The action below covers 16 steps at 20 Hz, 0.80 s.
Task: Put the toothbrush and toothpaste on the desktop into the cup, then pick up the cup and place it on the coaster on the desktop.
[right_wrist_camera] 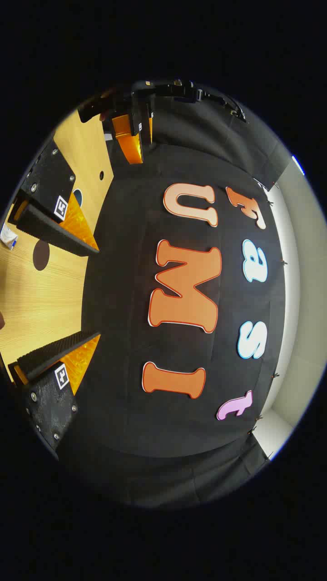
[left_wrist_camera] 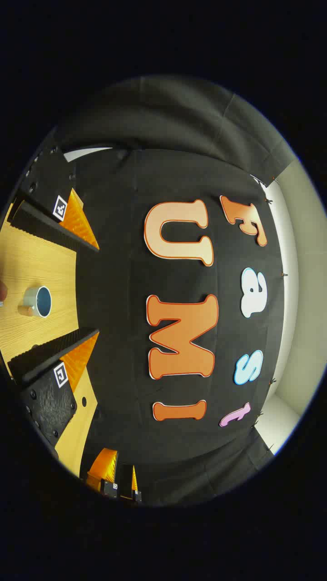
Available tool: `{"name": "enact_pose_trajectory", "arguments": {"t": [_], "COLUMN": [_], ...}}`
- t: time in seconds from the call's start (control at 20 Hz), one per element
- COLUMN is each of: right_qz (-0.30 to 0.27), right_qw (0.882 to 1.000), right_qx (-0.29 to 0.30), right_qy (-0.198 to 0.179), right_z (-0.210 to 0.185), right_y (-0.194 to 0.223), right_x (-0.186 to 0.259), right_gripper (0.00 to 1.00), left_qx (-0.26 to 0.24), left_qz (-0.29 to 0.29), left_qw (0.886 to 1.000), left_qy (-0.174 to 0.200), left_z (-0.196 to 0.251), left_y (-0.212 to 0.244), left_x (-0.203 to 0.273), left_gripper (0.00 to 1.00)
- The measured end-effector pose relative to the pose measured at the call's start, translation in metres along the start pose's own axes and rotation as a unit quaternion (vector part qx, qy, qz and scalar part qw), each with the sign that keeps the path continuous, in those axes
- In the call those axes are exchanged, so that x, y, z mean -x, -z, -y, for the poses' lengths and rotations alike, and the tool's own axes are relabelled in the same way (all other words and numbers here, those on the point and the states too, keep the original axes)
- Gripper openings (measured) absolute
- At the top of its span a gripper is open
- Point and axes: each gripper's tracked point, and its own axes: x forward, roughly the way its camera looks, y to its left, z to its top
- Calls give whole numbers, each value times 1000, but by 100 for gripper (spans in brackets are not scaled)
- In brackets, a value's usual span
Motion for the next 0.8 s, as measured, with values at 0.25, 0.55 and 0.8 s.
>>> {"name": "enact_pose_trajectory", "arguments": {"t": [0.25, 0.55, 0.8], "right_qz": [9, 20, 11], "right_qw": [1000, 1000, 1000], "right_qx": [-9, -11, -6], "right_qy": [-6, 1, 8], "right_z": [-5, -3, 0], "right_y": [-8, -20, -14], "right_x": [1, 2, -1], "right_gripper": [98, 98, 98], "left_qx": [6, 13, -7], "left_qz": [-2, 0, -2], "left_qw": [1000, 1000, 1000], "left_qy": [-8, -4, 4], "left_z": [-8, -7, -10], "left_y": [0, 1, 2], "left_x": [1, 2, 0], "left_gripper": [97, 98, 97]}}
